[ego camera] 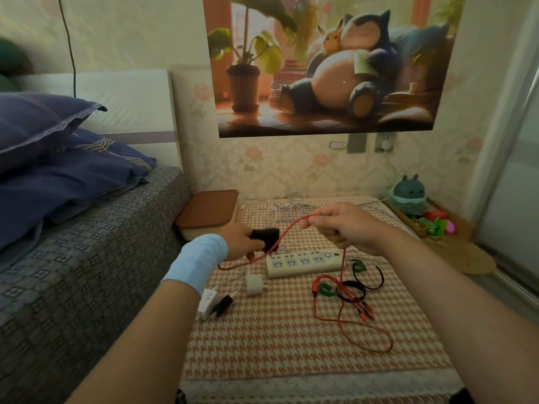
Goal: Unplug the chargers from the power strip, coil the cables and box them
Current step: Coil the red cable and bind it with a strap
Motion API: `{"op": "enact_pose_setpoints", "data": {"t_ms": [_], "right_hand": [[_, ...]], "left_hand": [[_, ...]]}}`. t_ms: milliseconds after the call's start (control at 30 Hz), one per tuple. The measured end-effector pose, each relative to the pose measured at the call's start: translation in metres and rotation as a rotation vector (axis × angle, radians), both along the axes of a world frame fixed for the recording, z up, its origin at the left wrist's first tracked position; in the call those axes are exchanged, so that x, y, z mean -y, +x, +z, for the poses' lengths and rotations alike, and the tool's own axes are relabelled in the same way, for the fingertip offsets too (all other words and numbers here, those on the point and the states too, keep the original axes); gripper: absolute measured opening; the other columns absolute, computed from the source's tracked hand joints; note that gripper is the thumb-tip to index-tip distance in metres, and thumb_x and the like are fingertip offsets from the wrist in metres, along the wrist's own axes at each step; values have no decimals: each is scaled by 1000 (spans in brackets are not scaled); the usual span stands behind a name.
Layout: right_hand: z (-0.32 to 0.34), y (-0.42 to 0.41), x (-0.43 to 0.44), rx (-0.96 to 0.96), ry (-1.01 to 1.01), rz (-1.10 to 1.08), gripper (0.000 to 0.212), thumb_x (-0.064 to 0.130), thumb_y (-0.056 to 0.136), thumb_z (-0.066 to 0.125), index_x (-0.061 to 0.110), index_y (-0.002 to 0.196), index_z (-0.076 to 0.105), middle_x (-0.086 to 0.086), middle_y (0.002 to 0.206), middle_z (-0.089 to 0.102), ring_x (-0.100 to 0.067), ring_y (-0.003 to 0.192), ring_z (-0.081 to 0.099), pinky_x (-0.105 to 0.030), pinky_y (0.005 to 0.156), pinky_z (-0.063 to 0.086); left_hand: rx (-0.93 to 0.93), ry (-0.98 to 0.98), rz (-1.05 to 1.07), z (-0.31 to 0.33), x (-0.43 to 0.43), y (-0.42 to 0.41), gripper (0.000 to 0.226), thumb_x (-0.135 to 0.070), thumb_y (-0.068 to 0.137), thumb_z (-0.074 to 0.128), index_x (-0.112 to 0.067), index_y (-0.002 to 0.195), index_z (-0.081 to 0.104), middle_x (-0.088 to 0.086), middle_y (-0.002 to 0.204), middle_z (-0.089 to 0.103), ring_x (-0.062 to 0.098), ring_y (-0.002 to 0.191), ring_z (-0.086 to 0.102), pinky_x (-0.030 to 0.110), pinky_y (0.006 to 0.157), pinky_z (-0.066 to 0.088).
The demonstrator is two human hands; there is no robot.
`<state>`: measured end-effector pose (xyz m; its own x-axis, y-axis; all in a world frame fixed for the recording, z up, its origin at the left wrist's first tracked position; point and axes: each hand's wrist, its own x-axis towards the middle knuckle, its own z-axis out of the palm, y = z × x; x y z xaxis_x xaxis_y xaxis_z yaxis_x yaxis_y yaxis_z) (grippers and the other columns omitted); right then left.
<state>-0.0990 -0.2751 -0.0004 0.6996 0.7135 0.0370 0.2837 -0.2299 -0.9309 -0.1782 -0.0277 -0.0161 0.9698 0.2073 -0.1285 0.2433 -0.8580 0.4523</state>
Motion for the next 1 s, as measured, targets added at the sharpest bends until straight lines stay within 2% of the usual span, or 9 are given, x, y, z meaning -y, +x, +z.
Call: {"op": "enact_pose_setpoints", "data": {"t_ms": [133,267,333,400,467,600,767,900,1000], "right_hand": [[1,-12,-7,49,-105,106,23,26,103,56,22,106,79,-1,59,43,-13,45,30,-24,44,27],[-9,-17,-13,103,-219,94,22,31,101,60,25,100,81,0,54,44,-11,44,29,-24,45,26],[-13,-18,-17,146,-241,65,24,31,101,61,20,93,81,2,52,47,-9,43,31,-25,46,27],[-14,-18,-21,152,-222,25,30,30,101,60,8,90,77,3,51,46,-9,42,33,-25,45,27],[-13,-17,-24,134,-192,10,33,29,101,59,0,92,74,2,51,43,-9,41,33,-24,43,26],[-10,-13,-18,106,-265,4,34,34,100,60,6,88,74,2,52,36,-12,41,27,-23,42,22],[-7,1,5,-10,-356,-35,30,32,104,53,9,91,67,5,53,33,-11,44,26,-27,46,19],[6,-1,8,25,-254,-71,27,28,105,50,13,90,68,6,57,34,-9,47,25,-24,47,19],[15,-11,-2,170,-198,-83,30,26,106,48,16,95,74,13,53,40,-6,46,32,-22,50,23]], "left_hand": [[-434,34,-139,-30,22,-5,28,-39,95,56,-13,101,68,0,84,68,17,67,64,29,66,53],[-269,180,-161,-30,37,0,37,-30,102,44,-10,127,61,12,127,62,30,114,58,35,95,45],[-25,-243,-119,-16,46,5,33,-20,103,41,-2,122,61,19,115,65,33,104,63,35,88,48],[-13,-822,-83,-4,51,3,35,-29,104,39,-5,108,64,15,90,69,28,73,66,35,72,55],[-95,-861,-123,0,47,2,44,-44,102,40,-9,92,65,2,61,51,15,49,40,25,50,39],[108,-640,-55,9,37,1,38,-40,96,53,-12,76,68,-5,53,26,11,44,21,21,42,19],[585,-1520,180,15,-3,-3,38,-23,100,43,-16,62,44,-6,47,25,8,38,21,19,39,21],[577,-1261,379,9,-12,5,40,-15,97,46,-10,59,58,0,50,43,12,39,35,19,39,32],[625,-702,337,3,0,8,28,1,92,46,-10,91,71,6,87,66,15,68,59,25,63,50]]}}
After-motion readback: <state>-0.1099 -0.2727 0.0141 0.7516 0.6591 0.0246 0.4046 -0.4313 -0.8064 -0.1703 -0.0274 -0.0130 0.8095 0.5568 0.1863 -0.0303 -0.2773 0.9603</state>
